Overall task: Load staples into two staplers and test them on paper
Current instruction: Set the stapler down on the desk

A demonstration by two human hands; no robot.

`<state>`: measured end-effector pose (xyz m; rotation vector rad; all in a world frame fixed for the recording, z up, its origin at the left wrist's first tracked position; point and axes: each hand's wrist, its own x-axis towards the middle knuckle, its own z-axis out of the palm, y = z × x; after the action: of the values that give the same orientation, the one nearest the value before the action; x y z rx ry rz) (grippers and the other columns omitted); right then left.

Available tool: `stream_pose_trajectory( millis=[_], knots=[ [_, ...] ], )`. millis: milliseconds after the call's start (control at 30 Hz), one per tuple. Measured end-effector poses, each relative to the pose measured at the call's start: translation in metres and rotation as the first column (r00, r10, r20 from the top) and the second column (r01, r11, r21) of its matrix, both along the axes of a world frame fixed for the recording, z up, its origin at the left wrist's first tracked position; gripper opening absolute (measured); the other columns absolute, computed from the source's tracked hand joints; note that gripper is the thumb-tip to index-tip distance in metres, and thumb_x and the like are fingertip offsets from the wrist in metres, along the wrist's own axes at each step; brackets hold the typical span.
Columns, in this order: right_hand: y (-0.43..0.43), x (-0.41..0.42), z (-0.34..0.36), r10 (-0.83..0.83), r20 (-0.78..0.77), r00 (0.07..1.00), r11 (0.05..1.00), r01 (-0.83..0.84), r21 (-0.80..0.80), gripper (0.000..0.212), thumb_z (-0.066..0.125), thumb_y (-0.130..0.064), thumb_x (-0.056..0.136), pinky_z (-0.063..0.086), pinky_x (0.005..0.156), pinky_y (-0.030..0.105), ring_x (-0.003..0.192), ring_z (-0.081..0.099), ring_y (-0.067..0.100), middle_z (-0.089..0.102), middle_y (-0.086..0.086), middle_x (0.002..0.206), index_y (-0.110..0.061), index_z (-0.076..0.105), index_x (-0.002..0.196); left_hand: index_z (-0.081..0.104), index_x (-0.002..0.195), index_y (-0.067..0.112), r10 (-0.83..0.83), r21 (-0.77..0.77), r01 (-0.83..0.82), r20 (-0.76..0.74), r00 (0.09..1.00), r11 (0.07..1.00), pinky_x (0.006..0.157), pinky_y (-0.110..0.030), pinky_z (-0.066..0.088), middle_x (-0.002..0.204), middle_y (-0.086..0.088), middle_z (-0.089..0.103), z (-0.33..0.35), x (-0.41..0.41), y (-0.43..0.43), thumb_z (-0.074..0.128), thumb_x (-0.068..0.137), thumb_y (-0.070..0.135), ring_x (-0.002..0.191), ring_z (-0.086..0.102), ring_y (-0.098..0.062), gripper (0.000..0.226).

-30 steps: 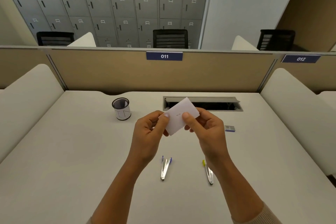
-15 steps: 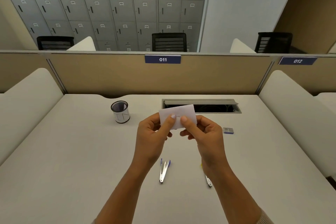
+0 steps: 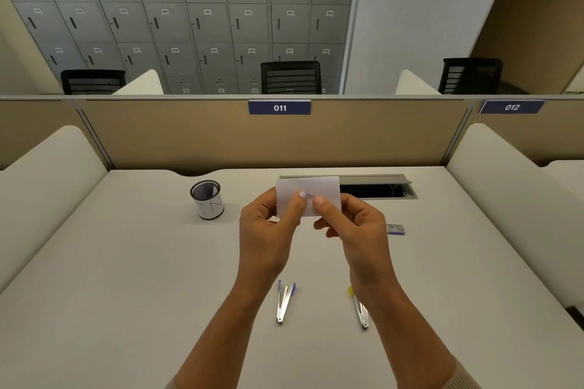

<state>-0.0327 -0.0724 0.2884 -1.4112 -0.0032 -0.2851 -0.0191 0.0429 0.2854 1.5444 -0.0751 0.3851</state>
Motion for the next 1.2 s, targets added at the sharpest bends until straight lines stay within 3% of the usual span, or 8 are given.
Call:
stream_pose_trajectory(
  millis=[200, 400, 533, 700, 900, 1000, 1133, 1200],
  knots=[
    [0.001, 0.003, 0.006, 0.003, 0.034, 0.999, 1.000, -0.003, 0.010, 0.019, 0.070, -0.040, 0.075, 0.049, 0.057, 0.012, 0.062, 0.064, 0.004, 0.072, -0.007, 0.070, -0.024, 0.073, 0.085, 0.071, 0.093, 0.025, 0.014, 0.011, -0.014, 0.035, 0.999, 1.000, 0.058, -0.014, 0.050, 0.077, 0.011, 0.071, 0.003, 0.002, 0.000, 0.063, 0.081, 0.043, 0.073, 0.064, -0.008, 0.023],
    [0.003, 0.007, 0.005, -0.004, 0.076, 0.997, 0.999, 0.007, -0.043, 0.007, 0.072, -0.031, 0.082, 0.048, 0.056, 0.011, 0.064, 0.064, 0.003, 0.072, -0.007, 0.072, -0.026, 0.074, 0.086, 0.072, 0.103, 0.012, 0.009, 0.053, -0.011, 0.042, 0.999, 0.999, 0.061, -0.026, 0.056, 0.082, 0.004, 0.072, 0.003, 0.003, 0.004, 0.063, 0.084, 0.039, 0.074, 0.066, -0.020, 0.034],
    [0.003, 0.011, 0.004, 0.007, 0.113, 0.994, 0.994, 0.006, -0.110, 0.004, 0.069, -0.030, 0.086, 0.049, 0.058, 0.012, 0.067, 0.063, 0.004, 0.070, -0.012, 0.072, -0.033, 0.071, 0.084, 0.072, 0.108, 0.009, 0.000, 0.081, -0.003, 0.030, 1.000, 0.997, 0.057, -0.017, 0.050, 0.085, 0.002, 0.072, 0.001, 0.004, 0.006, 0.063, 0.085, 0.035, 0.067, 0.060, -0.012, 0.035],
    [0.005, 0.014, 0.002, 0.023, 0.140, 0.990, 0.990, -0.004, -0.140, 0.007, 0.064, -0.029, 0.089, 0.049, 0.058, 0.011, 0.070, 0.063, 0.001, 0.066, -0.019, 0.070, -0.031, 0.067, 0.083, 0.072, 0.106, 0.006, -0.016, 0.050, 0.016, 0.014, 1.000, 0.999, 0.055, -0.012, 0.047, 0.085, -0.006, 0.071, -0.001, 0.005, 0.007, 0.063, 0.083, 0.036, 0.068, 0.061, -0.018, 0.039],
    [0.004, 0.019, -0.005, 0.029, 0.101, 0.994, 0.990, -0.014, -0.143, 0.012, 0.059, -0.022, 0.095, 0.046, 0.054, 0.007, 0.067, 0.061, -0.005, 0.064, -0.024, 0.067, -0.030, 0.063, 0.086, 0.066, 0.101, 0.025, -0.009, 0.073, 0.011, -0.025, 1.000, 0.997, 0.058, -0.015, 0.053, 0.089, -0.001, 0.070, -0.002, 0.007, 0.005, 0.062, 0.077, 0.045, 0.074, 0.063, -0.021, 0.031],
    [0.005, 0.019, -0.007, 0.033, 0.084, 0.996, 0.991, -0.021, -0.135, 0.013, 0.059, -0.021, 0.095, 0.046, 0.054, 0.008, 0.067, 0.060, -0.005, 0.064, -0.023, 0.068, -0.031, 0.064, 0.087, 0.066, 0.103, 0.026, -0.008, 0.102, 0.011, -0.029, 1.000, 0.995, 0.059, -0.016, 0.054, 0.091, 0.000, 0.070, -0.003, 0.009, 0.005, 0.062, 0.077, 0.048, 0.078, 0.064, -0.022, 0.034],
    [0.006, 0.020, -0.008, 0.042, 0.066, 0.997, 0.992, -0.034, -0.118, 0.004, 0.062, -0.031, 0.090, 0.048, 0.057, 0.010, 0.069, 0.062, -0.003, 0.066, -0.022, 0.072, -0.033, 0.065, 0.091, 0.063, 0.097, 0.033, -0.008, 0.111, 0.012, -0.033, 0.999, 0.994, 0.059, -0.015, 0.054, 0.091, 0.006, 0.067, -0.002, 0.011, 0.006, 0.060, 0.078, 0.048, 0.083, 0.063, -0.020, 0.024],
    [0.007, 0.019, -0.007, 0.034, 0.071, 0.997, 0.994, -0.026, -0.105, 0.014, 0.063, -0.042, 0.082, 0.048, 0.057, 0.010, 0.069, 0.063, -0.002, 0.067, -0.021, 0.073, -0.034, 0.066, 0.092, 0.063, 0.095, 0.036, -0.009, 0.115, 0.013, -0.032, 0.999, 0.993, 0.059, -0.016, 0.053, 0.090, 0.007, 0.068, -0.002, 0.012, 0.007, 0.059, 0.080, 0.047, 0.083, 0.063, -0.019, 0.020]
  ],
)
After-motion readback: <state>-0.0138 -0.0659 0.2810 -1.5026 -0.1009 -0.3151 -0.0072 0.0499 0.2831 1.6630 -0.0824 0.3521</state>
